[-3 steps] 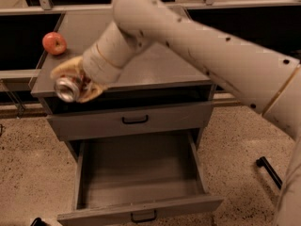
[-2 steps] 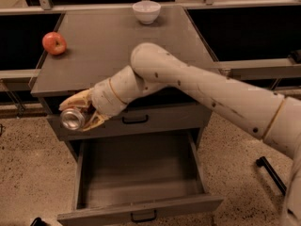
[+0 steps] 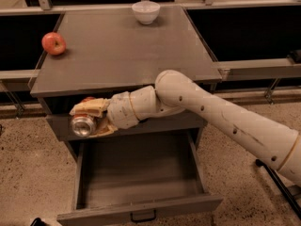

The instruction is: Place coke can into middle drawer

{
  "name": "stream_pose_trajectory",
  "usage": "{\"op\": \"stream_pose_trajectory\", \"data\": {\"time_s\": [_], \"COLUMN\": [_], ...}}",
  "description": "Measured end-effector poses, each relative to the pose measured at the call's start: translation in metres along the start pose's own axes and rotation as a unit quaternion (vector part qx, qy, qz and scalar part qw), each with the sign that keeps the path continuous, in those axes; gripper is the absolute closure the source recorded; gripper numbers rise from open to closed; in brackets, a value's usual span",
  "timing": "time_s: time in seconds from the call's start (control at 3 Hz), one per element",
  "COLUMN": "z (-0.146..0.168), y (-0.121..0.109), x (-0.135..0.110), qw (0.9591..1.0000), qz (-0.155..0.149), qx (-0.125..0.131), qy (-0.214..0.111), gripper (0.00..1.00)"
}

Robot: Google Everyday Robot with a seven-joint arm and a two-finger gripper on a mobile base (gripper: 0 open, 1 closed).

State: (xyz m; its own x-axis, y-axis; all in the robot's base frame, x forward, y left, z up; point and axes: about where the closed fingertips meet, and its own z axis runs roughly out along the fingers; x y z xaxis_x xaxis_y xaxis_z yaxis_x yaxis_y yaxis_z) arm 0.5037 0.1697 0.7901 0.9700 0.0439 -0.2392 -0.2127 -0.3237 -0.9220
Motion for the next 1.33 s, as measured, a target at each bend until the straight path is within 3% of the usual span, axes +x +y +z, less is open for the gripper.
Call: {"op": "stream_pose_trajectory", "data": {"time_s": [0.33,0.67,1.0,1.33], "z": [0.009,0.013,-0.01,-0.01], "y": [0.003,0.058,0.185,0.185], "x": [0.001,-0.001,0.004,0.004], "qw": [0.9998,0.9999,0.9982,0.9986], "qz": [-0.01,-0.013,-0.003,-0.005], "qx": [-0.016,0.0,0.059,0.053], "qy": [0.003,0.008,0.004,0.005], "gripper": [1.0,1.0,1.0,1.0]}}
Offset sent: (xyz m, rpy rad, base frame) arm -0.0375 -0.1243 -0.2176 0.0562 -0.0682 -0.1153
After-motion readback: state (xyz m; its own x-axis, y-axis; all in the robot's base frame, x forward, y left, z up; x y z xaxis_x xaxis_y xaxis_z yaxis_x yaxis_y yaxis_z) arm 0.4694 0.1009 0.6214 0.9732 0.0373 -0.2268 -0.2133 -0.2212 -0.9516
